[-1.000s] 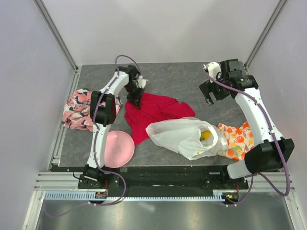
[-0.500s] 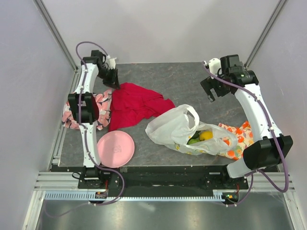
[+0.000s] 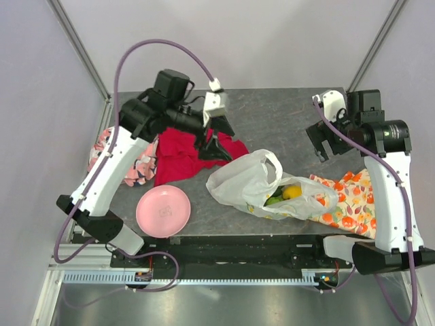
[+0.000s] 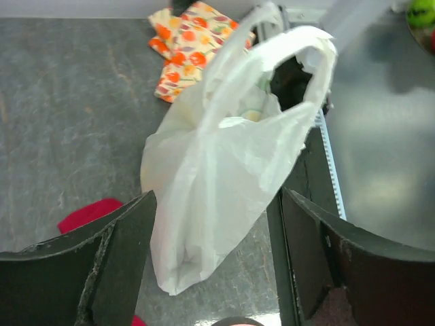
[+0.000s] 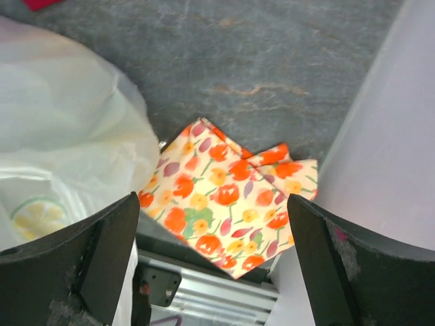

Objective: Take the fake fruits out of the plastic bag
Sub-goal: Adjust the plastic bag at the center of the board.

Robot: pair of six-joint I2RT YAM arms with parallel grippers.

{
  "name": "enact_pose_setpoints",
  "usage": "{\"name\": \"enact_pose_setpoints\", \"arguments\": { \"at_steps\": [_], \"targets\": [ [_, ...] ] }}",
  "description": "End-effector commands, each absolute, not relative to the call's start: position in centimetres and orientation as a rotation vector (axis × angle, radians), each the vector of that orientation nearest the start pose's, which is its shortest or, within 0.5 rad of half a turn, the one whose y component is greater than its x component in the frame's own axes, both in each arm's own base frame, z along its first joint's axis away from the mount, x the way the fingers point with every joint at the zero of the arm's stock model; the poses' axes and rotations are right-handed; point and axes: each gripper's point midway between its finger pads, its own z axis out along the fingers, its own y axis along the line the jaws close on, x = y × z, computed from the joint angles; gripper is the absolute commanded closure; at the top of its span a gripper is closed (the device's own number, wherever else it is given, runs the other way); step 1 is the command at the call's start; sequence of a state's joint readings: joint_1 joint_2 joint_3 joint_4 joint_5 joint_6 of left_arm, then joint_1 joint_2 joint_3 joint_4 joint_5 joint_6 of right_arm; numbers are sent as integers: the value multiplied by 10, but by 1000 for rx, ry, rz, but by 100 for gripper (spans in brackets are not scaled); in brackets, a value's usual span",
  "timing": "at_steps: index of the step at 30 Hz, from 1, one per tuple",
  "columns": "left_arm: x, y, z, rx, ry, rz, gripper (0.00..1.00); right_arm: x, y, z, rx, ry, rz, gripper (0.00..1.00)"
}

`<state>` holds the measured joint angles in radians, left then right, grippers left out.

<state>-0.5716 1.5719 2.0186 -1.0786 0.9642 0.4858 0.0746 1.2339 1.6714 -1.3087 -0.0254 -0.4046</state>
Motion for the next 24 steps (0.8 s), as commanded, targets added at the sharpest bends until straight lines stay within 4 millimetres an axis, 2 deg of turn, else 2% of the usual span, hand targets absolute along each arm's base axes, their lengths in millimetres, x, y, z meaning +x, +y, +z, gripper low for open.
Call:
{"name": "enact_pose_setpoints", "arguments": {
  "at_steps": [1, 2, 3, 4, 5, 6, 8, 9, 11, 12, 17, 18, 19, 20, 21, 22, 23, 24],
  "targets": [
    [225, -328, 346, 1643, 1386, -995, 6, 242, 26, 305, -656, 2450, 43, 2],
    [222, -336, 341, 1661, 1382, -956, 4, 238, 26, 312, -671, 2417, 39, 2],
    [226, -345, 349, 1642, 1322, -913, 3, 235, 28, 311, -698, 2404, 50, 2],
    [230, -348, 340, 1625, 1353, -884, 3, 230, 31, 311, -723, 2389, 71, 2],
    [228, -355, 342, 1620, 1323, -872, 2, 223, 31, 312, -749, 2366, 66, 2],
    [230, -362, 343, 1608, 1295, -858, 2, 218, 31, 304, -762, 2385, 77, 2],
    [231, -372, 344, 1591, 1293, -845, 2, 205, 36, 302, -820, 2344, 110, 2],
    [234, -378, 344, 1583, 1291, -849, 2, 198, 38, 290, -855, 2359, 132, 2],
    [232, -387, 356, 1557, 1259, -875, 3, 188, 39, 281, -887, 2356, 144, 2],
    [231, -391, 365, 1548, 1234, -874, 4, 185, 38, 269, -902, 2387, 154, 2],
    [234, -407, 390, 1503, 1138, -875, 7, 185, 45, 262, -910, 2406, 216, 2],
    [234, -409, 400, 1492, 1121, -878, 14, 186, 47, 264, -908, 2400, 227, 2],
    [239, -414, 399, 1490, 1127, -884, 21, 188, 49, 263, -912, 2402, 242, 2],
    [240, -417, 401, 1489, 1119, -885, 32, 189, 51, 264, -913, 2396, 258, 2],
    [244, -419, 410, 1481, 1094, -870, 86, 190, 52, 264, -909, 2395, 268, 2],
    [253, -424, 405, 1474, 1110, -853, 98, 193, 54, 262, -904, 2407, 283, 2],
    [261, -427, 404, 1467, 1109, -842, 99, 196, 56, 265, -902, 2397, 294, 2],
    [272, -426, 411, 1444, 1102, -821, 98, 198, 63, 270, -906, 2379, 342, 2]
  ]
}}
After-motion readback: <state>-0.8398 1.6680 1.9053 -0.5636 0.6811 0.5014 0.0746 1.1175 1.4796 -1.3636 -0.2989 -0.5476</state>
